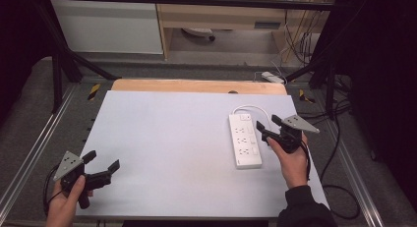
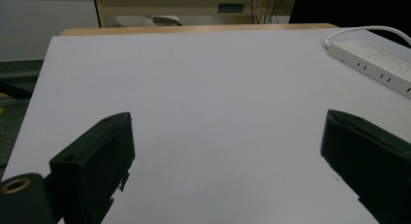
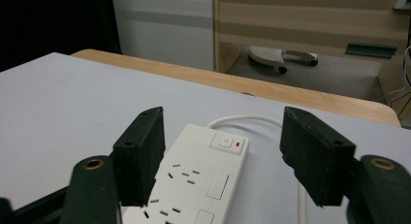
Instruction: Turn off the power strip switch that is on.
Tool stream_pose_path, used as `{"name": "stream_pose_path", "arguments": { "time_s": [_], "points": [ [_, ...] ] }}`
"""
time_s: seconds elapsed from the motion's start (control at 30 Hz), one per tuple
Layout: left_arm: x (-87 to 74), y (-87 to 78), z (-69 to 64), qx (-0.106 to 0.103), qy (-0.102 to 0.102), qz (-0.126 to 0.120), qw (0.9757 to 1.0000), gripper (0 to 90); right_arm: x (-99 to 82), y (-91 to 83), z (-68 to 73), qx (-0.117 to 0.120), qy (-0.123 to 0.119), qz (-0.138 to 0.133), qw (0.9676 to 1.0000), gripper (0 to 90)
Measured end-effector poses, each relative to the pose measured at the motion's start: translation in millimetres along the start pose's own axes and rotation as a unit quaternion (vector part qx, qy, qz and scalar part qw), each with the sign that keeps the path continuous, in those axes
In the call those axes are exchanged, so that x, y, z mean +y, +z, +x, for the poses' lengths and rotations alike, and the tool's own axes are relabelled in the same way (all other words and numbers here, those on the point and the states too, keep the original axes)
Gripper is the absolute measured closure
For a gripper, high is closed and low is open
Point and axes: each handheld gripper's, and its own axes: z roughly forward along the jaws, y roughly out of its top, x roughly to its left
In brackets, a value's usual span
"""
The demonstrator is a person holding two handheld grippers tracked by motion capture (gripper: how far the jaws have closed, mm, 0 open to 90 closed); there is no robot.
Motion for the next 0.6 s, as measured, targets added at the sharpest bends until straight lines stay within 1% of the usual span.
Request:
{"name": "stream_pose_path", "arguments": {
  "time_s": [0.17,0.6],
  "points": [
    [0.0,0.0,0.0,0.000,0.000,0.000,1.0000,5.2,-0.3,1.7,-0.8,-0.001,-0.001,0.003,1.0000,43.3],
    [-0.1,0.1,-0.1,0.000,0.001,0.000,1.0000,5.2,-0.9,6.2,-0.8,-0.005,-0.006,0.004,1.0000,56.2]
  ]
}}
